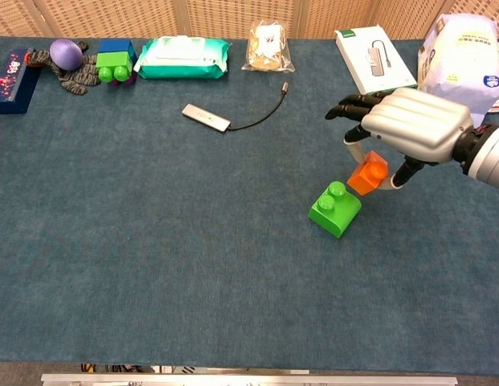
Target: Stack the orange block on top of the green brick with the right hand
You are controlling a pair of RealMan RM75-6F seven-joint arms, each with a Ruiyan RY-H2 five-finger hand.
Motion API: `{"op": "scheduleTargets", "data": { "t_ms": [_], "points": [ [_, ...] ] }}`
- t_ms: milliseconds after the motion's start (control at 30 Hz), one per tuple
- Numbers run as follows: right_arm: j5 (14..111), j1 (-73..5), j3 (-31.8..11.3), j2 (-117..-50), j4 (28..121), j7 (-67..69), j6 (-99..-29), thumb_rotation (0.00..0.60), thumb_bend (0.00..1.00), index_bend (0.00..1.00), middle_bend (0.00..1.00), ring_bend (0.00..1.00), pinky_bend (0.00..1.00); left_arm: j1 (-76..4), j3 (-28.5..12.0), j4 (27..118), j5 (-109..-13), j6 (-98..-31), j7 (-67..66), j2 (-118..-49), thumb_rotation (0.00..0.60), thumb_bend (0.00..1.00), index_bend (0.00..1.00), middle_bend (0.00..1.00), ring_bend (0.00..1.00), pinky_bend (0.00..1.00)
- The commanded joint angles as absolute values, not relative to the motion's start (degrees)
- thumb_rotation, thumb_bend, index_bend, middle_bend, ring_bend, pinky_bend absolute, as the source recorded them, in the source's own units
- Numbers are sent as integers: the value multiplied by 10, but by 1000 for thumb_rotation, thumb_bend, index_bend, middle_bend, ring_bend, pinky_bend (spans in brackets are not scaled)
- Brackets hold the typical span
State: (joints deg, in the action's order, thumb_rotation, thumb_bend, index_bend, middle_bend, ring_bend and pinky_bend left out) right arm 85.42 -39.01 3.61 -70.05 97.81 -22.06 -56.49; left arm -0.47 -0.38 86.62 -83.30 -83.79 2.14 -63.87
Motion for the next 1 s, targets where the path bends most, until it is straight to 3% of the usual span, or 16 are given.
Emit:
{"op": "scheduleTargets", "data": {
  "t_ms": [33,1000],
  "points": [
    [864,-395,28,-709,972,-211,-563,600,200,708,141,72,207,-5,-4,867,-833,-838,20,-638,600,111,516,377,217,224],
    [891,-430,15,-760,935,-179,-499,600,200,708,141,72,207,2,-4,867,-828,-843,25,-633,600,111,516,377,217,224]
  ]
}}
